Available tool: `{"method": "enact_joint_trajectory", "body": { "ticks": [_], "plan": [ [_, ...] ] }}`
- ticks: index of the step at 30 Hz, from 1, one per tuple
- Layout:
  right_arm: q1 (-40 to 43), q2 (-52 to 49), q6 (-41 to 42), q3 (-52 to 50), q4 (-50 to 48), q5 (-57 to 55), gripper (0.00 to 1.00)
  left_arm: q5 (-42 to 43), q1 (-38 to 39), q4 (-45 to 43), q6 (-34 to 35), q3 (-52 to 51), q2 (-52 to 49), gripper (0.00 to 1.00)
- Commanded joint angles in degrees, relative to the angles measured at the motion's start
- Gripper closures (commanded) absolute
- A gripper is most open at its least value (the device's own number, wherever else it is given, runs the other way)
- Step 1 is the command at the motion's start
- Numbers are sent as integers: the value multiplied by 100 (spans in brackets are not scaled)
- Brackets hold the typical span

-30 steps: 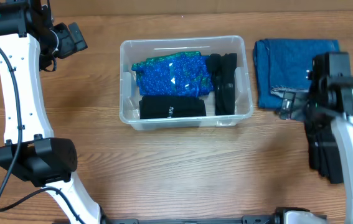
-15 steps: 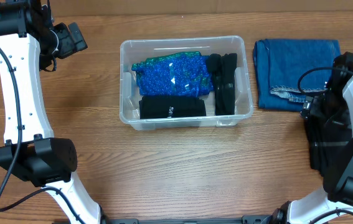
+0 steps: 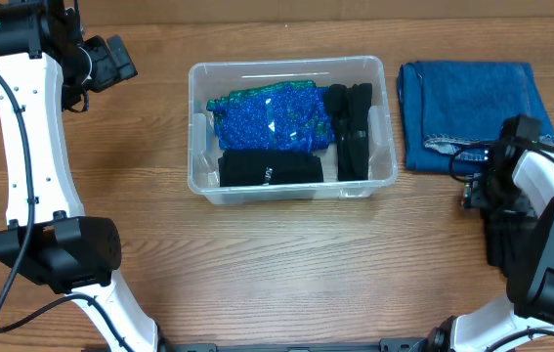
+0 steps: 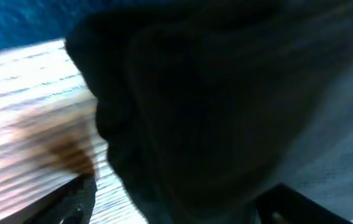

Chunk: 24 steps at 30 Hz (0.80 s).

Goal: Pack container
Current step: 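Grasp the black garment on the right with the right gripper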

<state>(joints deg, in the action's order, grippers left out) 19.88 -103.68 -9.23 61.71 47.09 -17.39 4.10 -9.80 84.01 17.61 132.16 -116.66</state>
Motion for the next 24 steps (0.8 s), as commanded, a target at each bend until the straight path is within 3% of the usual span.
{"method": "enact_joint_trajectory", "body": {
  "ticks": [1, 3, 5, 6, 7, 12, 18, 24],
  "plan": [
    [13, 2, -92, -177, -236, -212, 29, -2, -15, -22, -46, 105, 9, 0],
    [13, 2, -92, -177, -289, -339, 36, -2, -15, -22, -46, 105, 9, 0],
    [13, 2, -92, -177, -321, -468, 55, -2, -15, -20, -46, 105, 9, 0],
    [15, 2, -90, -177, -334, -466, 71, -2, -15, -22, -48, 105, 9, 0],
    [15, 2, -87, -177, -354, -466, 96, -2, -15, -20, -48, 107, 9, 0],
    [-125, 4, 199, 195, 90, -415, 96, -2, -15, -22, -48, 107, 9, 0],
    [-376, 37, 761, 1683, 1674, 227, 96, -2, -15, -22, -48, 105, 9, 0],
    [-376, 498, 750, 2262, 1947, 1021, 96, -2, -15, -20, -48, 105, 9, 0]
  ]
}}
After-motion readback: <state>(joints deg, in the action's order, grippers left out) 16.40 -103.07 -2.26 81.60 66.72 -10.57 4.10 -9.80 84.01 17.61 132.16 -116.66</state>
